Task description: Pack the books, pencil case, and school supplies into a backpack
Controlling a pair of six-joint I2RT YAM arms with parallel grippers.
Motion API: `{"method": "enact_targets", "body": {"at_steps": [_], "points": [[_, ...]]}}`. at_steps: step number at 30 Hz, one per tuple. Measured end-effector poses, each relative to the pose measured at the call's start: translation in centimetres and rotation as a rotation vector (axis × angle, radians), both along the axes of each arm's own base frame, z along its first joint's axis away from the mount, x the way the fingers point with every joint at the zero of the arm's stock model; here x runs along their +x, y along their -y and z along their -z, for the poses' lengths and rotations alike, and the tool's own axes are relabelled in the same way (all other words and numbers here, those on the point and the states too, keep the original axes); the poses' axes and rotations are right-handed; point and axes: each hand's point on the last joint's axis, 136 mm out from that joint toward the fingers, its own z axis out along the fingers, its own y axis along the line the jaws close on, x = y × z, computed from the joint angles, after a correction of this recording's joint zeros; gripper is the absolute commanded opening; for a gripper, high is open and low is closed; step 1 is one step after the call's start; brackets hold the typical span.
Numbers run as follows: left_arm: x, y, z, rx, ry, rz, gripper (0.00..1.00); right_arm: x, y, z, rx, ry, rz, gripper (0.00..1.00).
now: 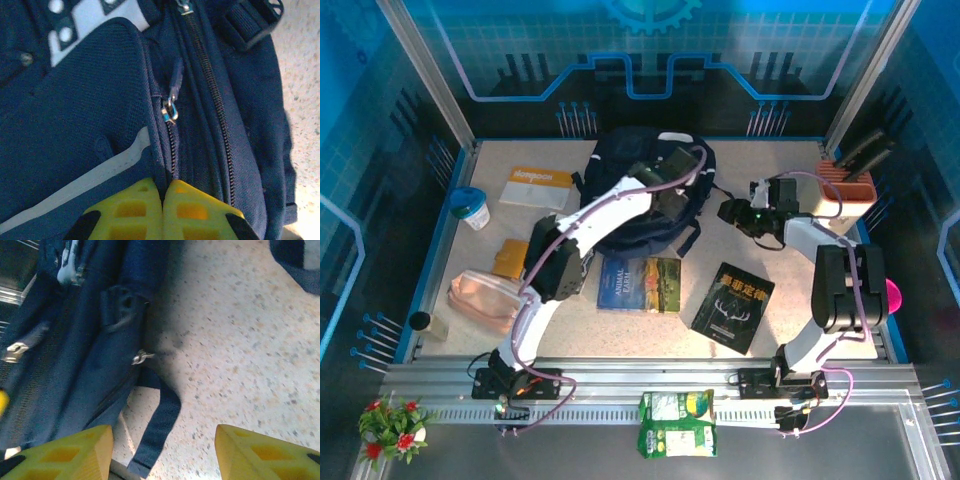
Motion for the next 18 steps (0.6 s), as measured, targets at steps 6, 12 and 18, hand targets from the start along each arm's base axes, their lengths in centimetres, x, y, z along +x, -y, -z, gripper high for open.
{"method": "enact_targets", "body": {"at_steps": [6, 12, 18], "points": [[0.7, -3.1, -5.9, -0.144, 0.061, -0.05, 0.0, 1.7, -1.6, -0.8, 0.031, 0.096, -0.088, 0.56], [1.1, -3.9, -7.1, -0.206, 0.066, -0.07, 0.0, 2.8, -4.9, -1.5, 0.063, 0.182, -0.213, 0.56], [0.7, -3.8, -6.3, -0.219, 0.037, -0.068, 0.0, 3.8, -7.1, -2.3, 0.099, 0.271, -0.289, 0.56]]}}
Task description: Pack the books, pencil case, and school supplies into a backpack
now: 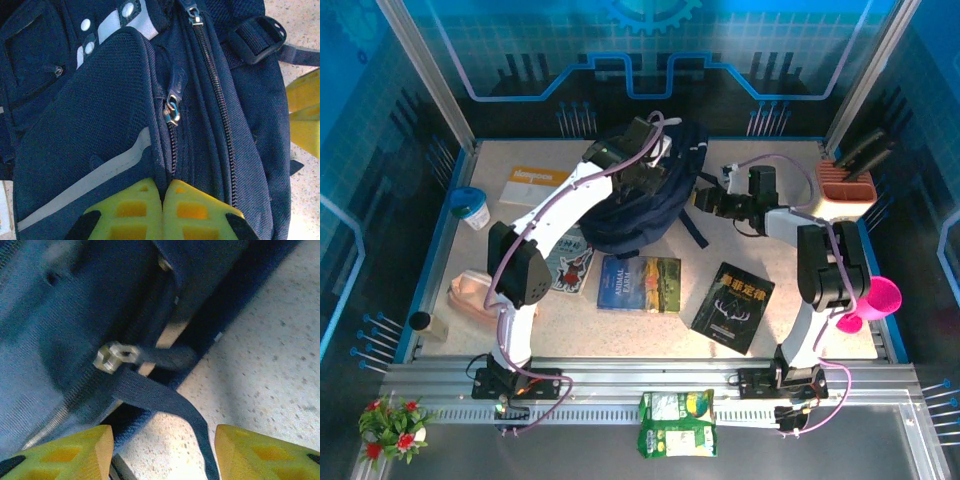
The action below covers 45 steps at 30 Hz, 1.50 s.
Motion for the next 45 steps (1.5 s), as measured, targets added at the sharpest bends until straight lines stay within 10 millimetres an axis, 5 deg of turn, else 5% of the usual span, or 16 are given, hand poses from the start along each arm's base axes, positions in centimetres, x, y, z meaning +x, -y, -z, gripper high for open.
{"method": "enact_targets", "body": {"at_steps": [15, 26, 36, 43, 45], "points": [[0.0, -0.2, 0.2, -0.035, -0.022, 0.012, 0.0, 1.5, -1.9, -1.7, 0.064, 0.137, -0.114, 0.37], [0.1, -0.5, 0.1, -0.052, -0.021, 0.012, 0.0, 1.8, -2.5, -0.6, 0.067, 0.146, -0.147, 0.5], [0.2, -1.4, -0.1, -0.062, -0.018, -0.001, 0.0, 0.9, -3.9, -1.4, 0.129, 0.161, -0.217, 0.24], [0.2, -1.5, -0.1, -0.073, -0.025, 0.003, 0.0, 0.4, -3.9, -0.5, 0.109, 0.154, -0.224, 0.15], [0.2, -1.4, 0.0, -0.074, -0.026, 0.003, 0.0, 0.3, -3.9, -0.3, 0.102, 0.15, -0.225, 0.23]]}}
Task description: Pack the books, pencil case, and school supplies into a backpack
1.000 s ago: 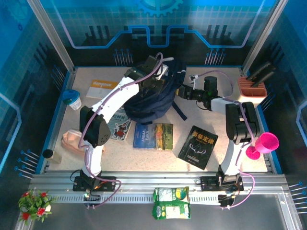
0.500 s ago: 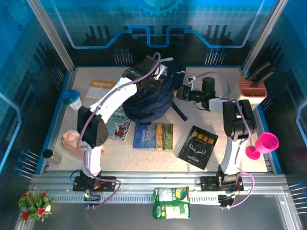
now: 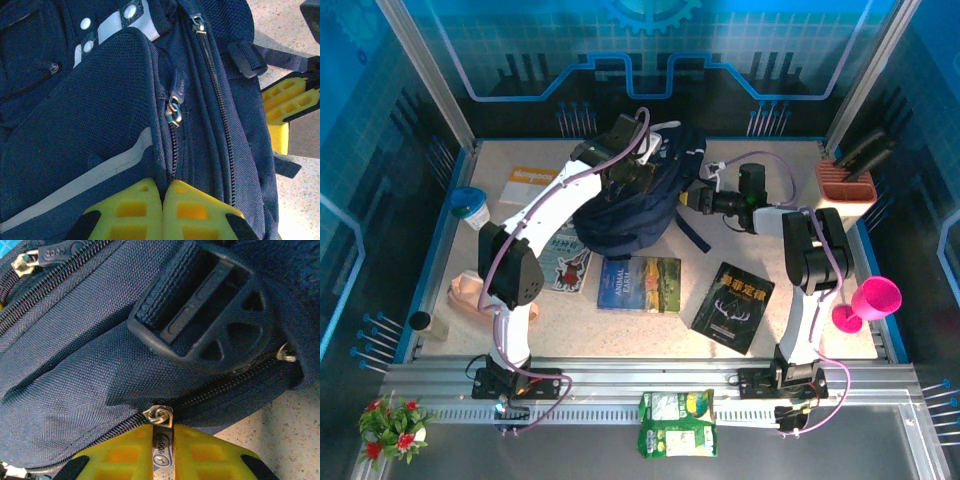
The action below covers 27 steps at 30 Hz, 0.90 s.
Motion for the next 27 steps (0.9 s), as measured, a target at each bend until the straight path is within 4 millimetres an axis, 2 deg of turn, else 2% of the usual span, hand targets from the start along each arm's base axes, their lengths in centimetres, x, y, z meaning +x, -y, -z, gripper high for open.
{"method": "enact_targets", "body": {"at_steps": [2, 7, 10, 15, 18, 23, 27], "points": [[0.0, 0.1, 0.0, -0.004, -0.001, 0.002, 0.0, -0.1, -0.1, 0.2, -0.007, -0.007, 0.0, 0.33], [0.1, 0.1, 0.0, -0.023, -0.005, -0.008, 0.0, -0.2, -0.4, 0.5, -0.02, -0.017, 0.001, 0.41], [0.1, 0.2, 0.0, -0.039, -0.01, -0.008, 0.0, -0.2, -0.6, 0.3, -0.019, -0.017, -0.004, 0.37], [0.2, 0.2, 0.1, -0.049, -0.01, -0.005, 0.0, -0.1, -1.1, -0.2, -0.017, -0.005, -0.013, 0.23], [0.2, 0.2, 0.1, -0.05, -0.01, -0.005, 0.0, 0.0, -1.1, -0.1, -0.018, -0.008, -0.007, 0.19], [0.2, 0.2, 0.2, -0.053, -0.014, -0.004, 0.0, -0.1, -1.0, 0.4, -0.027, -0.023, 0.008, 0.16], [0.1, 0.3, 0.4, -0.067, -0.025, -0.006, 0.0, -1.0, -1.0, 0.7, -0.025, -0.048, 0.011, 0.16]]}}
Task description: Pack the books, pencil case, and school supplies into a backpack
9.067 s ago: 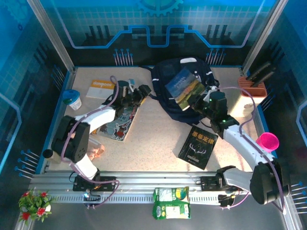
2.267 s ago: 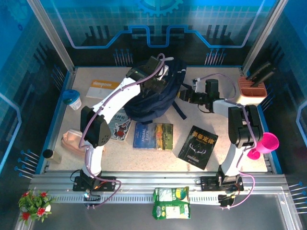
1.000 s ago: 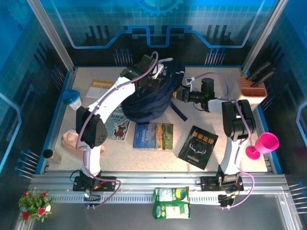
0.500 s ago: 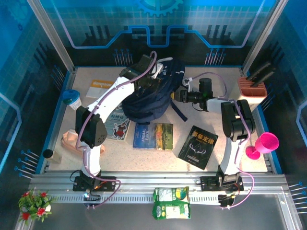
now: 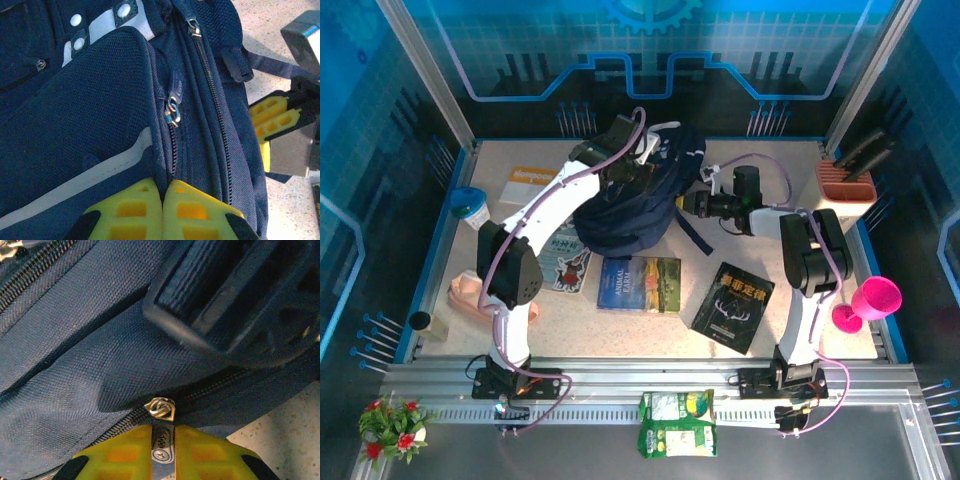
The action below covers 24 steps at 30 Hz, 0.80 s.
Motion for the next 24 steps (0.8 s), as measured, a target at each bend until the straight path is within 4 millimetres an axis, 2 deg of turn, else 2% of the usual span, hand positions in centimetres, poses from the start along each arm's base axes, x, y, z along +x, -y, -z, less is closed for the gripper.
{"method": "enact_targets", "body": {"at_steps": [4, 10, 14, 19, 22, 24], "points": [[0.1, 0.1, -0.1, -0.019, -0.004, -0.007, 0.0, -1.9, -0.7, -0.2, 0.009, -0.016, -0.014, 0.16], [0.2, 0.4, -0.1, -0.058, -0.017, -0.025, 0.0, -5.8, -2.4, -0.7, 0.023, -0.028, -0.039, 0.16], [0.4, 1.2, 0.5, -0.091, -0.044, -0.027, 0.0, -8.7, -4.4, -0.5, 0.006, -0.034, -0.068, 0.16], [1.1, 2.7, 1.9, -0.144, -0.086, -0.017, 0.0, -11.0, -7.5, 0.4, -0.049, -0.05, -0.113, 0.17], [1.8, 3.7, 2.5, -0.178, -0.098, -0.014, 0.0, -12.1, -8.7, 0.9, -0.081, -0.063, -0.128, 0.24], [2.2, 4.2, 2.6, -0.198, -0.098, -0.018, 0.0, -12.0, -8.4, 0.8, -0.097, -0.059, -0.101, 0.31]]}}
